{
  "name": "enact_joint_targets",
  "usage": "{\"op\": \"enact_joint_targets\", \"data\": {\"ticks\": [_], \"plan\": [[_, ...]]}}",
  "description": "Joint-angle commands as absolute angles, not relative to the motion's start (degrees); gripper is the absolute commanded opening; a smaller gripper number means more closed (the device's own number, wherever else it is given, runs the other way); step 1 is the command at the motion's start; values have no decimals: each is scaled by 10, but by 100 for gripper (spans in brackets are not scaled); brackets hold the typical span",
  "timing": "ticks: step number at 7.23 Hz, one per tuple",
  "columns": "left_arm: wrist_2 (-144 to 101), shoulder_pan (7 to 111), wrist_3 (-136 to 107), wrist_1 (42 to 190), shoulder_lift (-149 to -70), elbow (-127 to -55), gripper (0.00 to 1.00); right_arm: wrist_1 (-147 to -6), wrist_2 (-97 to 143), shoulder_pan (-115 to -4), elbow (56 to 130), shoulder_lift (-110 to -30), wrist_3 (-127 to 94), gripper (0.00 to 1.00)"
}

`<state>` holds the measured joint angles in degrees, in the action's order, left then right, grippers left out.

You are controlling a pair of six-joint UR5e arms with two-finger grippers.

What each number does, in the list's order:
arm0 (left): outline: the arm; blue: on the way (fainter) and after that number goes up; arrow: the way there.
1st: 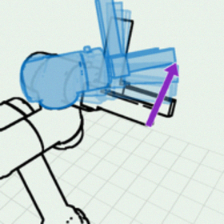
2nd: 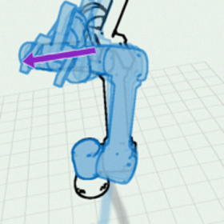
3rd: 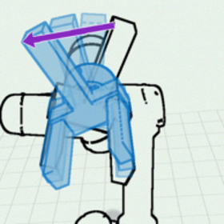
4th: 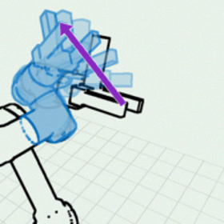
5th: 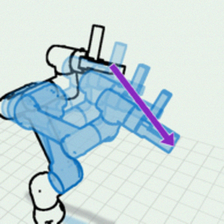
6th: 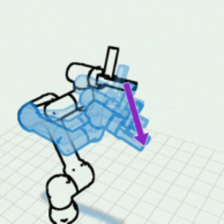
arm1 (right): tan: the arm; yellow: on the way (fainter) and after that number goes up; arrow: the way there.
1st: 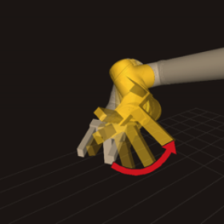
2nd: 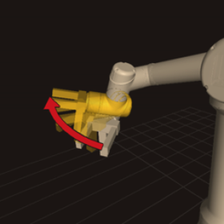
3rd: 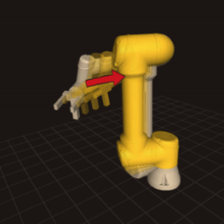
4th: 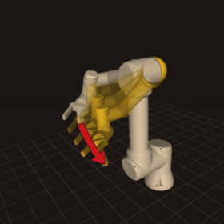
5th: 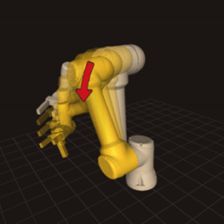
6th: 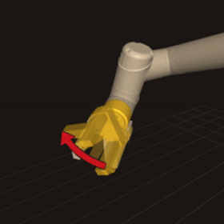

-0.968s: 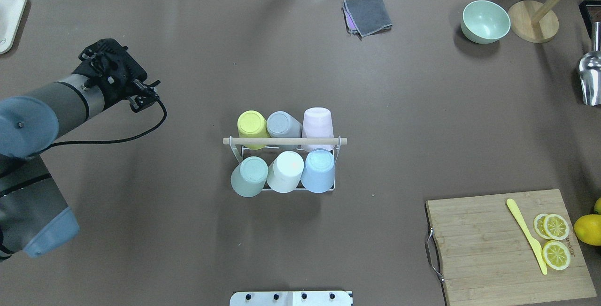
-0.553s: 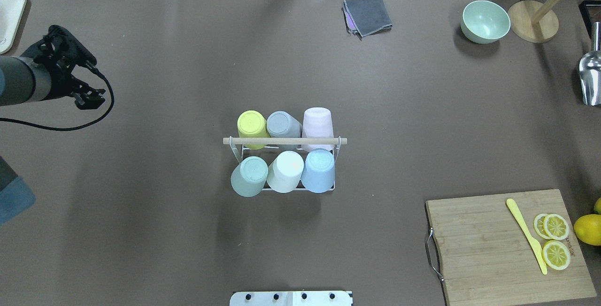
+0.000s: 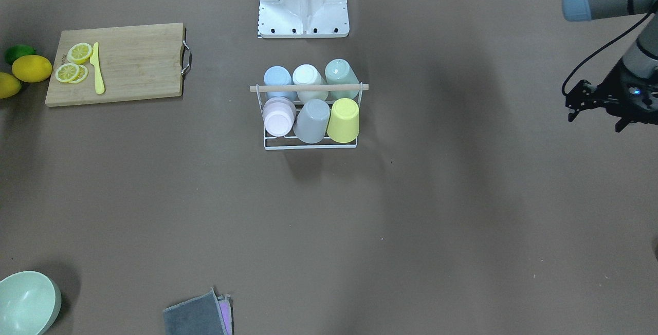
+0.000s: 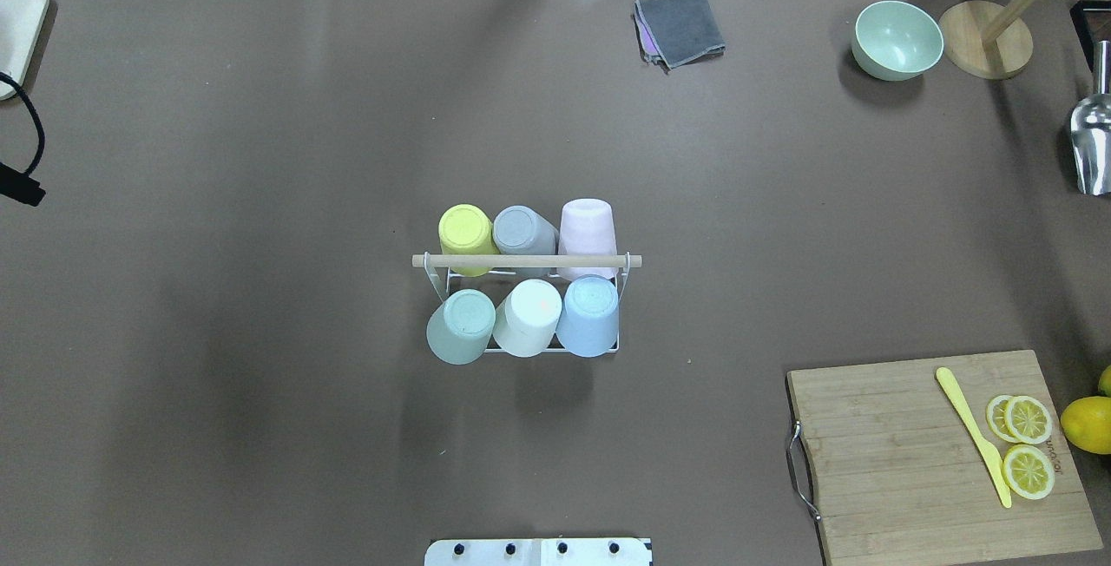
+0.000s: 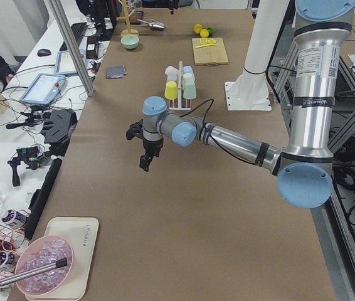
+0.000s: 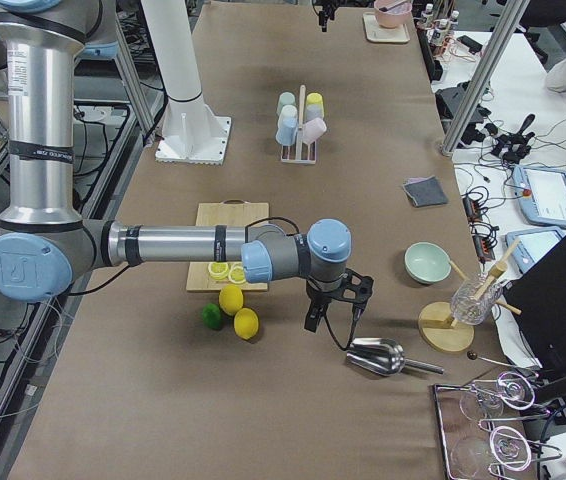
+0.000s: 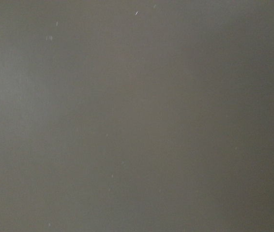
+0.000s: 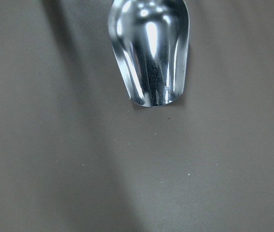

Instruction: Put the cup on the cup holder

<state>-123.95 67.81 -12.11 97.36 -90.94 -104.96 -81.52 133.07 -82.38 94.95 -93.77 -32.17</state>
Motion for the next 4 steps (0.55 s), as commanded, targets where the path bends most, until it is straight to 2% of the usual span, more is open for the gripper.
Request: {"op": "enact_joint_targets", "data": {"ticks": [1,2,4], "plan": [[-1285,736,-120,917,-898,-1032,98,-825,1331,-824,952,-939,-322,99],[-1300,747,-120,889,-895,-1030,98,-825,1331,-824,952,-941,-322,99],[-1374,797,-112,874,-875,-982,98,-825,1331,-824,952,-941,-322,99]]}}
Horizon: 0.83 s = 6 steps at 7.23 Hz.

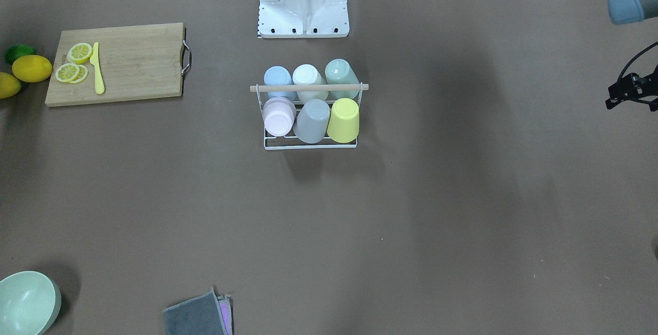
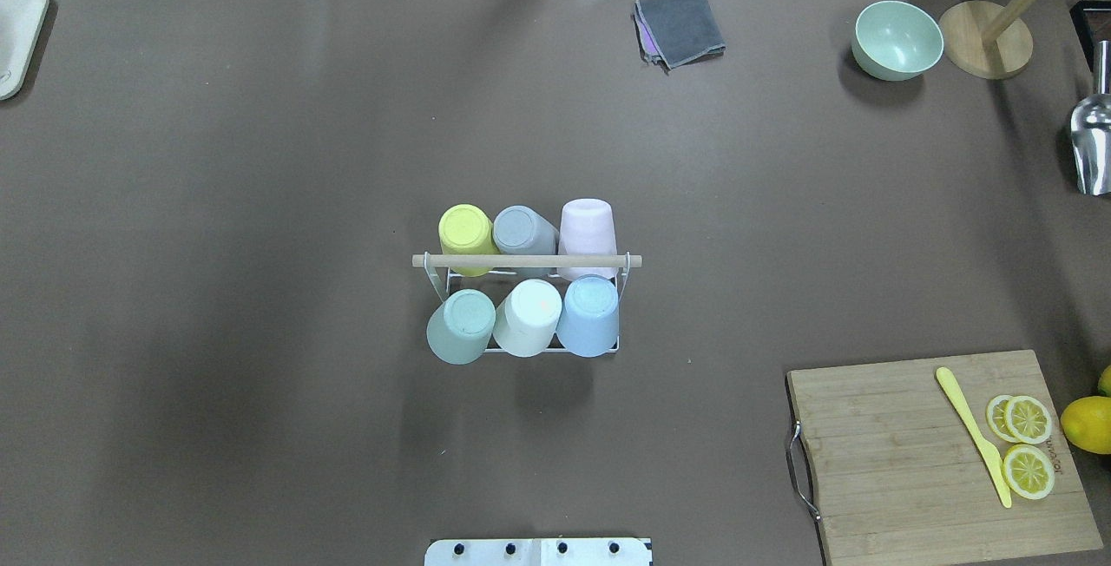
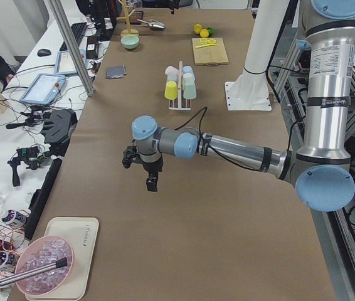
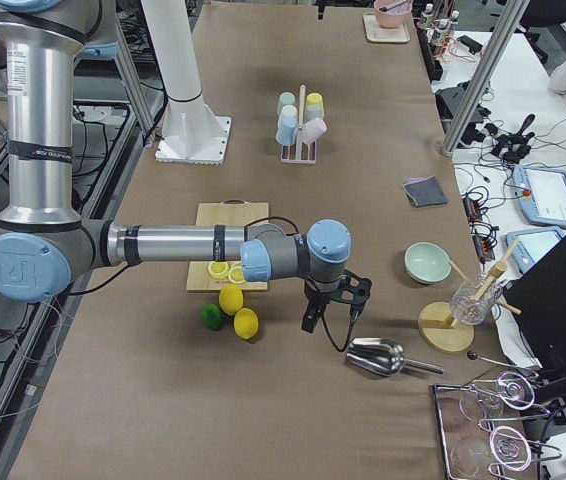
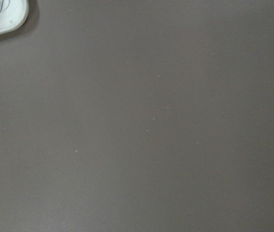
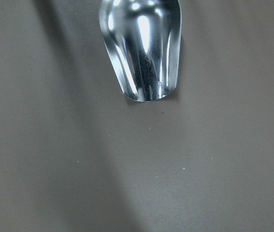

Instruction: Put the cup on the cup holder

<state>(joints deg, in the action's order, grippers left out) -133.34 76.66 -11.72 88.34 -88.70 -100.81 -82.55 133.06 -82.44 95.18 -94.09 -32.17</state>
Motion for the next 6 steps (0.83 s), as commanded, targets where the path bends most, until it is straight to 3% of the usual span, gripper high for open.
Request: {"op": "enact_joint_targets", "data": {"ticks": [1,6], "plan": [[-1379,814,-103,881,-838,-982,98,-825,1330,-825,952,-941,-322,99],[-1373,880,-6,871,-811,-940,98,-824,1329,-824,948,-941,-322,99]]}}
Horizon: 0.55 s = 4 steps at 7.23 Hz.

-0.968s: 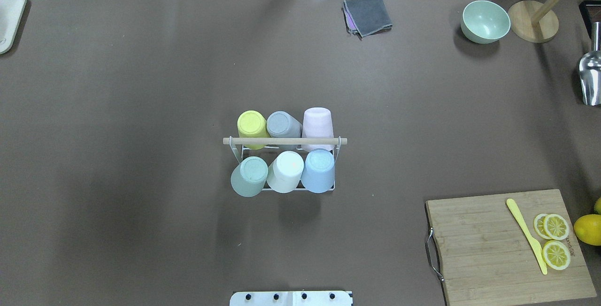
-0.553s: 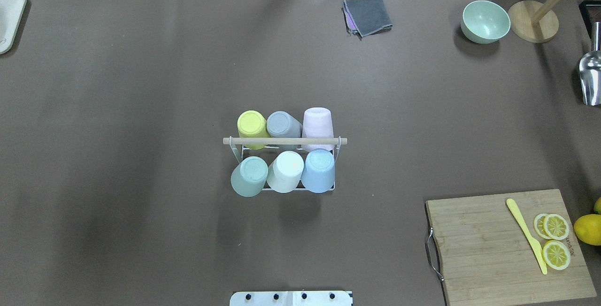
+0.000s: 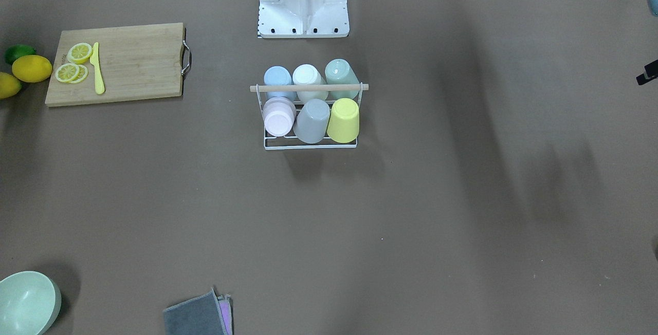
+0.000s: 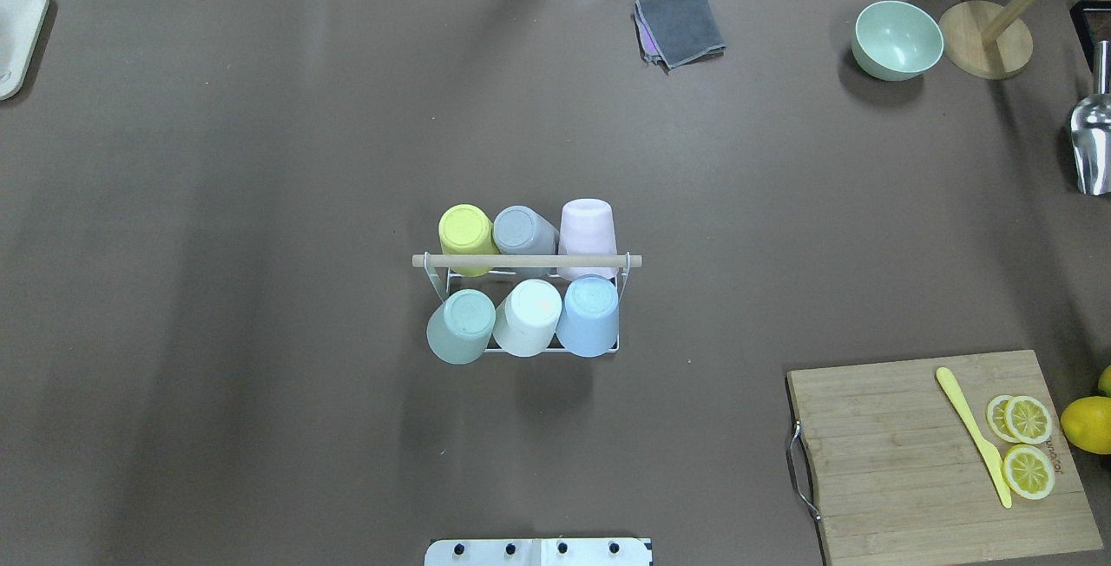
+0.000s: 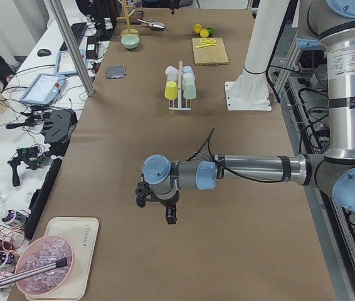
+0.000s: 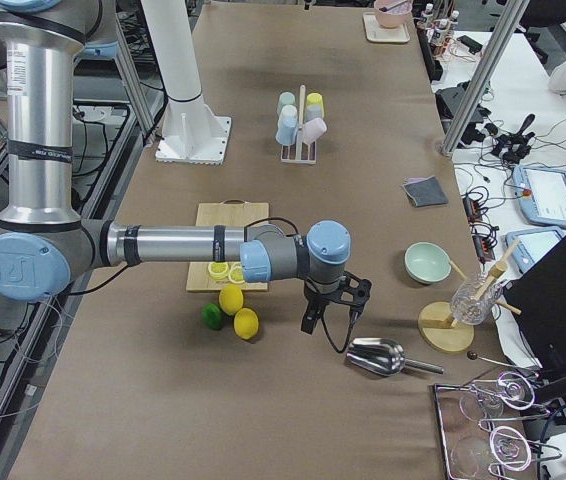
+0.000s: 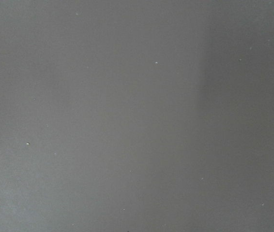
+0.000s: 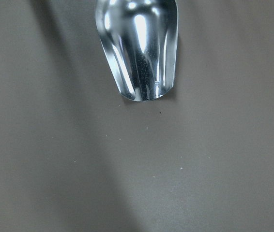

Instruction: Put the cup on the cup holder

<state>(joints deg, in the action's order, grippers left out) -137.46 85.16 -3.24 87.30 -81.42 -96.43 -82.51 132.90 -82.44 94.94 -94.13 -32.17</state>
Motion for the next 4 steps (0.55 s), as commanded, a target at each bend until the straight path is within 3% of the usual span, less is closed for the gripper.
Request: {"op": "enact_joint_targets", "data": {"ticks": [1,3,4], "plan": [[-1373,902,-5,868,-810,-940,98,-824,1330,-824,947,-941,-322,99],[-1370,902,-8,810,-828,-949,98,-824,1330,-824,948,-941,-322,99],[-1356,900,-11,722,-894,-955,98,-824,1330,-824,947,-940,-322,99]]}}
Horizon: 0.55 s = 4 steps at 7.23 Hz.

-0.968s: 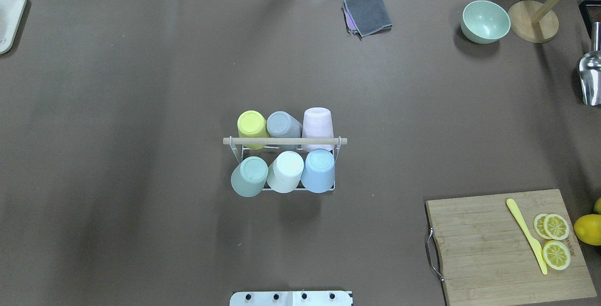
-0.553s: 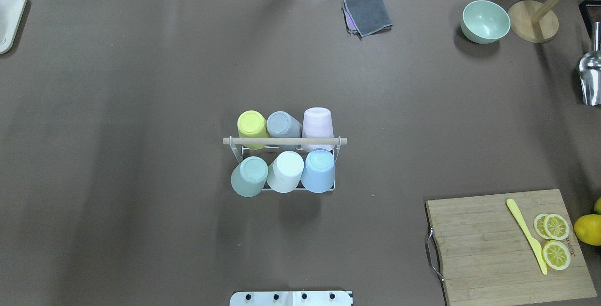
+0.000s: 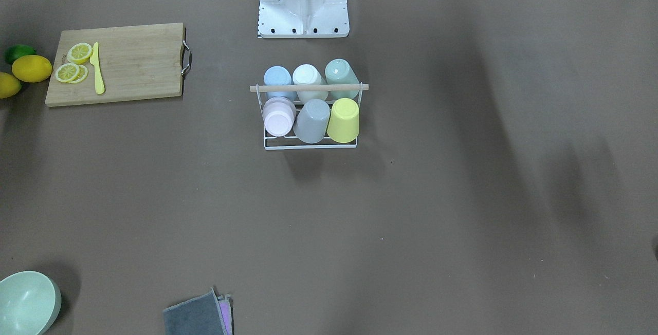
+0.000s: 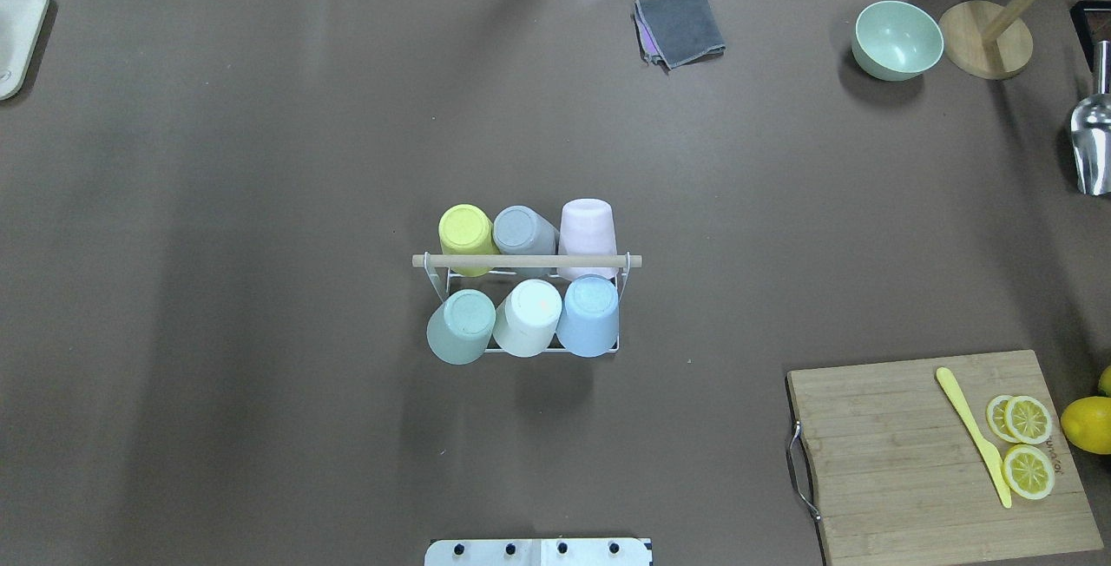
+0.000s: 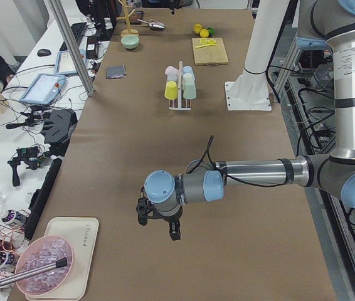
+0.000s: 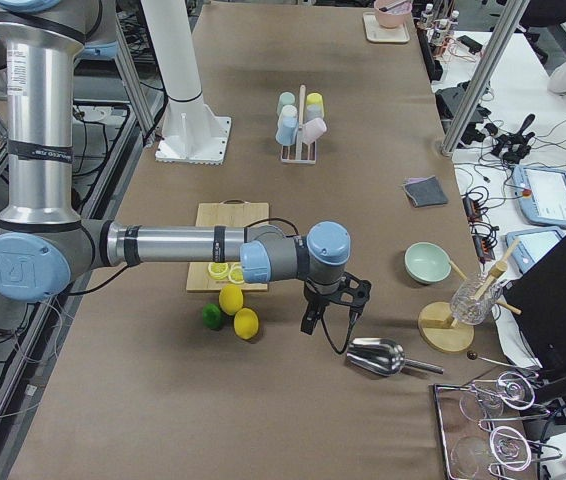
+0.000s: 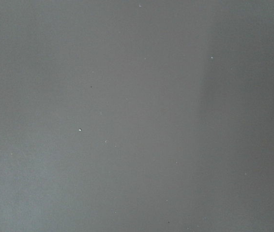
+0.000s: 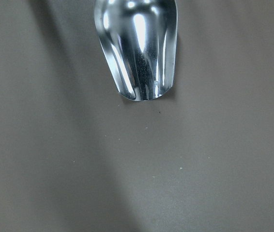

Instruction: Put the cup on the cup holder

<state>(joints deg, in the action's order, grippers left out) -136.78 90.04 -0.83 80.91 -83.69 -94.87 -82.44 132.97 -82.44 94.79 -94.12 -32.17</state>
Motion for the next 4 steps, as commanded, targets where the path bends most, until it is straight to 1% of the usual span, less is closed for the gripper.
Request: {"op": "enact_joint_targets", "data": {"ticks": [1,2,4], "plan": [[-1312,899,-13,693,-903,-975,98,-824,1329,-824,947,-940,-322,99],[-1312,899,-14,691,-899,-984,98,-824,1329,-824,947,-939,-322,99],[-1310,895,-11,696,-900,-966,98,-824,1329,-824,947,-939,-322,99]]}}
